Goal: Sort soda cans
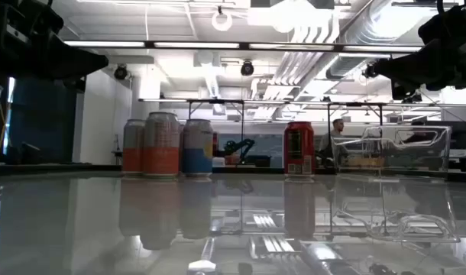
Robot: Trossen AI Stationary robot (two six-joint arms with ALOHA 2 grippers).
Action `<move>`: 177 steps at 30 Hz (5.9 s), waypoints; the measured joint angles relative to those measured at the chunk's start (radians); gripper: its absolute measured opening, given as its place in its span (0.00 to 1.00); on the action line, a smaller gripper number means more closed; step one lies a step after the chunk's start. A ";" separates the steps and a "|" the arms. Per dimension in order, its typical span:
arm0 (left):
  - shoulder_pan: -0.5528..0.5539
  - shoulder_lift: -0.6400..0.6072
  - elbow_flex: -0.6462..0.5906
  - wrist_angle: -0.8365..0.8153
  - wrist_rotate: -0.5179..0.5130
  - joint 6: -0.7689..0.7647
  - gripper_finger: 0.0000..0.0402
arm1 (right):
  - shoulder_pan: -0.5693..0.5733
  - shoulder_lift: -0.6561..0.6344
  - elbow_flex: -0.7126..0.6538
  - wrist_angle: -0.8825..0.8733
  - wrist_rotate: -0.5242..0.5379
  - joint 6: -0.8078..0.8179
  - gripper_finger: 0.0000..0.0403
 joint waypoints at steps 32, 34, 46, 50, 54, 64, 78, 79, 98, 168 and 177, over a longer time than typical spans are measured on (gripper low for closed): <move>0.000 0.000 0.000 0.000 0.000 0.000 0.00 | 0.000 0.000 0.000 0.000 0.000 0.000 0.00; 0.000 0.000 0.000 0.000 0.000 0.000 0.00 | 0.000 0.000 0.000 0.000 0.000 0.000 0.00; 0.000 0.000 0.000 0.000 0.000 0.000 0.00 | 0.000 0.000 0.000 0.000 0.000 0.000 0.00; 0.000 0.000 0.000 0.000 0.000 0.000 0.00 | 0.000 0.000 0.000 0.000 0.000 0.000 0.00; 0.000 0.000 0.000 0.000 0.000 0.000 0.00 | 0.000 0.000 0.000 0.000 0.000 0.000 0.00; 0.000 0.000 0.000 0.138 -0.002 -0.182 0.00 | 0.000 0.000 0.000 0.000 0.000 0.000 0.00; 0.000 0.018 0.000 0.668 -0.363 -0.790 0.00 | 0.000 0.000 0.000 0.077 0.000 -0.017 0.00; 0.000 0.017 0.000 0.690 -0.375 -0.781 0.00 | 0.000 0.000 0.000 0.094 0.001 0.000 0.00; -0.003 0.758 0.991 -0.316 -0.285 -0.560 0.00 | 0.000 0.000 0.000 0.591 0.283 0.497 0.00; 0.492 1.775 1.419 -1.239 0.157 -1.081 0.89 | 0.000 0.000 0.000 0.578 0.175 0.604 0.00; 0.523 1.775 1.419 -1.184 0.157 -1.063 0.89 | 0.000 0.000 0.000 0.575 0.175 0.604 0.00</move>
